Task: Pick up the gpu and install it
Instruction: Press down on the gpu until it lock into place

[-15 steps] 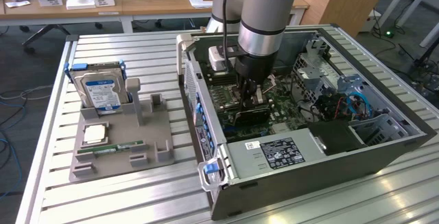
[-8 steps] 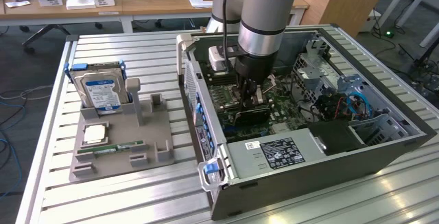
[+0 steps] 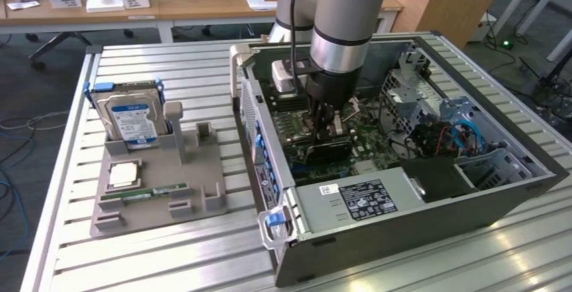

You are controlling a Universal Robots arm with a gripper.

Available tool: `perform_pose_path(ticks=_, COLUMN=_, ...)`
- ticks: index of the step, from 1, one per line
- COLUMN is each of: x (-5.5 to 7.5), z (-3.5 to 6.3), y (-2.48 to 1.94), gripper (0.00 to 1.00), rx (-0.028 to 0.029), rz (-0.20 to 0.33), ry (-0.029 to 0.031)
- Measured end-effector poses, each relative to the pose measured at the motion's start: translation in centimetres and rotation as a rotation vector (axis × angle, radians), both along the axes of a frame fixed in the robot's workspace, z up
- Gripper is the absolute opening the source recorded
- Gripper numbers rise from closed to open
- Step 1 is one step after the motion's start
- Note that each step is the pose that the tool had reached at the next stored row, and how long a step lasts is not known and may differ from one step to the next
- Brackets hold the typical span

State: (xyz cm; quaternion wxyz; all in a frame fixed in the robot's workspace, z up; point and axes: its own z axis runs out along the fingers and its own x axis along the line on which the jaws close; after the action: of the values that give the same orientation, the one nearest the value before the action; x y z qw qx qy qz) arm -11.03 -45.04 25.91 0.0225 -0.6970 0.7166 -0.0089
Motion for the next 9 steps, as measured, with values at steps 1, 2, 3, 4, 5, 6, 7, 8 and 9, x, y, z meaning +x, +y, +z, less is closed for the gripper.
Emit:
perform_pose_path(ticks=1, x=0.00, z=0.00, y=0.00, gripper=0.11, rx=0.0000, rz=0.000, ry=0.0000)
perform_pose_path(ticks=2, x=0.00, z=0.00, y=0.00, gripper=0.11, rx=0.0000, rz=0.000, ry=0.0000)
perform_pose_path(ticks=3, x=0.00, z=0.00, y=0.00, gripper=0.11, rx=0.0000, rz=0.000, ry=0.0000)
perform_pose_path(ticks=4, x=0.00, z=0.00, y=0.00, gripper=0.11, rx=0.0000, rz=0.000, ry=0.0000)
perform_pose_path(ticks=5, x=0.00, z=0.00, y=0.00, gripper=0.11, rx=0.0001, rz=0.000, ry=0.0000)
perform_pose_path(ticks=6, x=0.00, z=0.00, y=0.00, gripper=0.11, rx=0.0001, rz=0.000, ry=0.0000)
perform_pose_path(ticks=7, x=0.00, z=-0.01, y=0.00, gripper=0.11, rx=0.0001, rz=0.000, ry=-0.0001)
perform_pose_path(ticks=8, x=0.00, z=0.00, y=0.00, gripper=0.11, rx=0.0001, rz=0.000, ry=0.0000)
perform_pose_path(ticks=9, x=0.00, z=0.00, y=0.00, gripper=0.11, rx=0.0001, rz=0.000, ry=-0.0001)
